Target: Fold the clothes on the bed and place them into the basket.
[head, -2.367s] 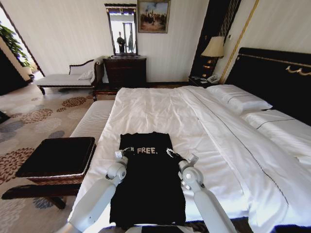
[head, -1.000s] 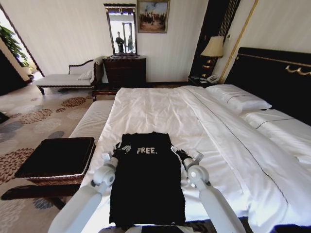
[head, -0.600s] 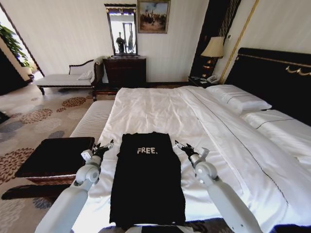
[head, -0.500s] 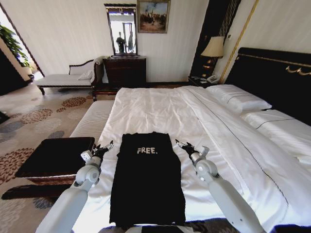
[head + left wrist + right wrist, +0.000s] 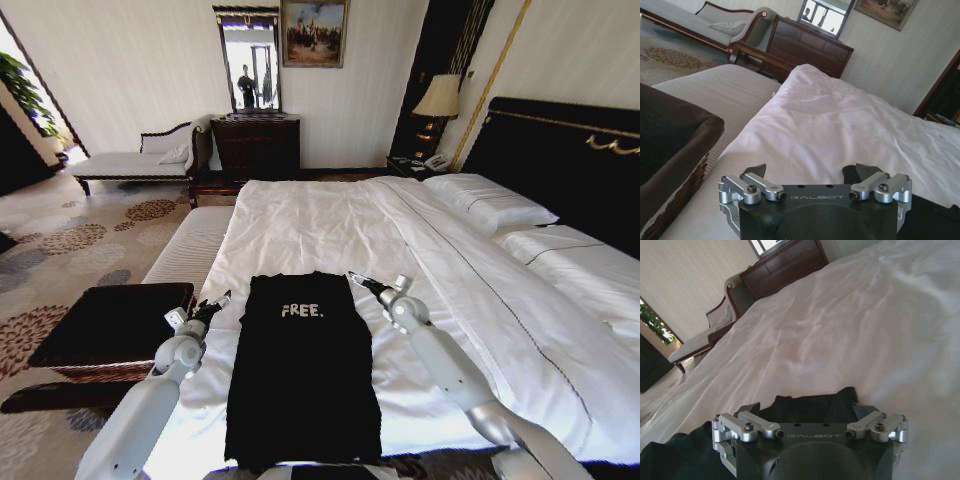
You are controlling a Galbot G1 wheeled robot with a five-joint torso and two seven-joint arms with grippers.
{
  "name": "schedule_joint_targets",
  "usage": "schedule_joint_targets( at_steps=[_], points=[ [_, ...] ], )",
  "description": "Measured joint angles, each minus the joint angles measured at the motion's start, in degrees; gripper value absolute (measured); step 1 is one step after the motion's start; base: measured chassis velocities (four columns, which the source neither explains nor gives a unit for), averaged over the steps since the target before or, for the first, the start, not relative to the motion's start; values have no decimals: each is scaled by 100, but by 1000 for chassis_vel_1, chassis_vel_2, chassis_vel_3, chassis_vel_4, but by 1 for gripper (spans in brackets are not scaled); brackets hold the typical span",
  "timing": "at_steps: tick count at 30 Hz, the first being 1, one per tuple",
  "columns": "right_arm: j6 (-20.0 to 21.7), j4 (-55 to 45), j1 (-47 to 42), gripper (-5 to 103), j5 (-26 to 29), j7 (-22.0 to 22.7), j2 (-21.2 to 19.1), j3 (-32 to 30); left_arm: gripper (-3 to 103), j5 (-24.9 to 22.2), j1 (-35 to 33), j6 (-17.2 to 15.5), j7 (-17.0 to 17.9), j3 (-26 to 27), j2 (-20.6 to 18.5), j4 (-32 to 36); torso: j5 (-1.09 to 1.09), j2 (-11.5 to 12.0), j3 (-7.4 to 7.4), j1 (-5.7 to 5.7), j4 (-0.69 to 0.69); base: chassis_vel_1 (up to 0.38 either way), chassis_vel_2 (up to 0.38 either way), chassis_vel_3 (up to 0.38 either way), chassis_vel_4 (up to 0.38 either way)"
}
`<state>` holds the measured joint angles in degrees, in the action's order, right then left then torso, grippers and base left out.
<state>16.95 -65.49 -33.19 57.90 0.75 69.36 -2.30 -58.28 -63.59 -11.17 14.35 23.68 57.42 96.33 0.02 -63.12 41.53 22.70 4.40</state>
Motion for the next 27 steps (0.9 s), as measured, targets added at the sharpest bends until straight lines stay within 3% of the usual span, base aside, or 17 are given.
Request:
schedule_joint_targets(
  at_steps=[5,14,27],
  points=[
    [-200,1100,407,100,-233,-186,393,118,100,-19,-208,-7,15,60,52,354,-2,0,0,1,6,0,0,0,0],
    [-350,325,121,100,-154,-49,-36,-243,100,57,-496,-14,16,169,154,683,-3,-1,-2,-2,7,0,0,0,0],
    [-363,1273,287,100,-397,-256,261,-185,100,70,-467,-29,81,123,57,725,-2,0,-1,-1,4,0,0,0,0]
  ],
)
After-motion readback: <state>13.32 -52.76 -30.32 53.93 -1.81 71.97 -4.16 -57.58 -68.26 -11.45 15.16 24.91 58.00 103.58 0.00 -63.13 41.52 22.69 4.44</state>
